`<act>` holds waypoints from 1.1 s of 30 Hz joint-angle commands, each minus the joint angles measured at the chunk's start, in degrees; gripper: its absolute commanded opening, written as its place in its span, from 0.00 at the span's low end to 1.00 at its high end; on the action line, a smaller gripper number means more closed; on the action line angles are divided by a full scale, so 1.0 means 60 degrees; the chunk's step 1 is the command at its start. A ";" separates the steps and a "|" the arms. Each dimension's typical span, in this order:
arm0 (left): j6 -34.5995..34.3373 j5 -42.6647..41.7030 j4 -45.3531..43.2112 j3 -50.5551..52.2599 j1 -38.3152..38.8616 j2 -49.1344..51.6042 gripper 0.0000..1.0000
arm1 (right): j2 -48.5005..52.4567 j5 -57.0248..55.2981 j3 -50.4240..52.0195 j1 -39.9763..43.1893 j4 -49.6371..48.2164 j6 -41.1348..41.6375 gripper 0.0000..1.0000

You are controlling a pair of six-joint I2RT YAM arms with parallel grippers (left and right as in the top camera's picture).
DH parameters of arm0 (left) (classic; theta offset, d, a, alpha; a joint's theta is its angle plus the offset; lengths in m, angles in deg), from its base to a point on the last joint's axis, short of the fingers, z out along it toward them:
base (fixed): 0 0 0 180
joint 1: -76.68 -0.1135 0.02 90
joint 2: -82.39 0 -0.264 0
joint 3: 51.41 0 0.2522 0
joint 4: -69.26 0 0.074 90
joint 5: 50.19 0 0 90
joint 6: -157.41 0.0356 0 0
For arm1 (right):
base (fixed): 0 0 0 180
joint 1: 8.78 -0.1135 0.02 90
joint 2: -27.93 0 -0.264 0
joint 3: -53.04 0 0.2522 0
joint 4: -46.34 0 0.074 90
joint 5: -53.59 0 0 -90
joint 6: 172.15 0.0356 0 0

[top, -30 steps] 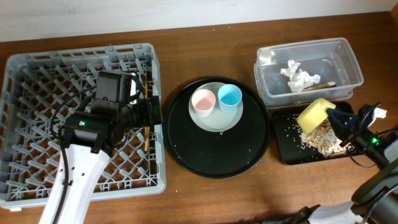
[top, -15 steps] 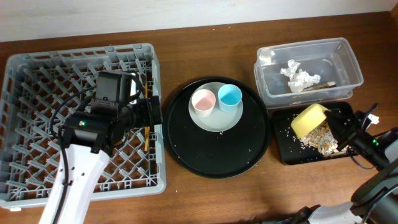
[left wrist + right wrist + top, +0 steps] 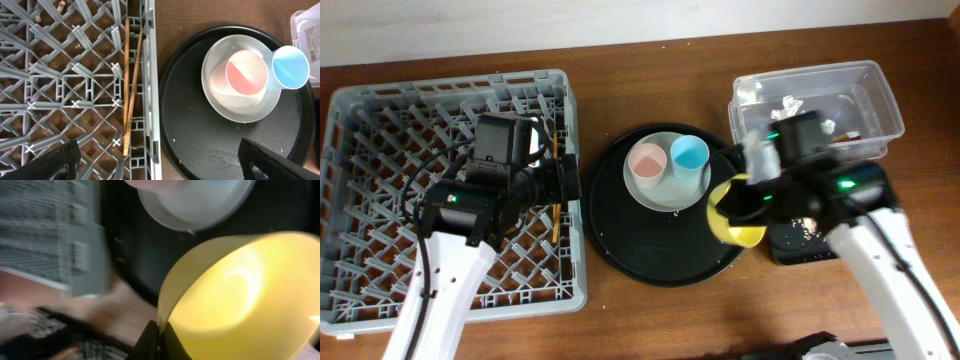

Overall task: Sort waste into correct bins and load items into the dishwasher rack
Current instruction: 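Set the empty yellow bowl back on the round tray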

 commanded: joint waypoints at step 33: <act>0.0011 -0.0029 -0.0018 -0.0073 -0.0004 -0.0055 0.99 | 0.5617 -0.4663 -0.1464 -0.3570 -0.5632 -0.2313 0.40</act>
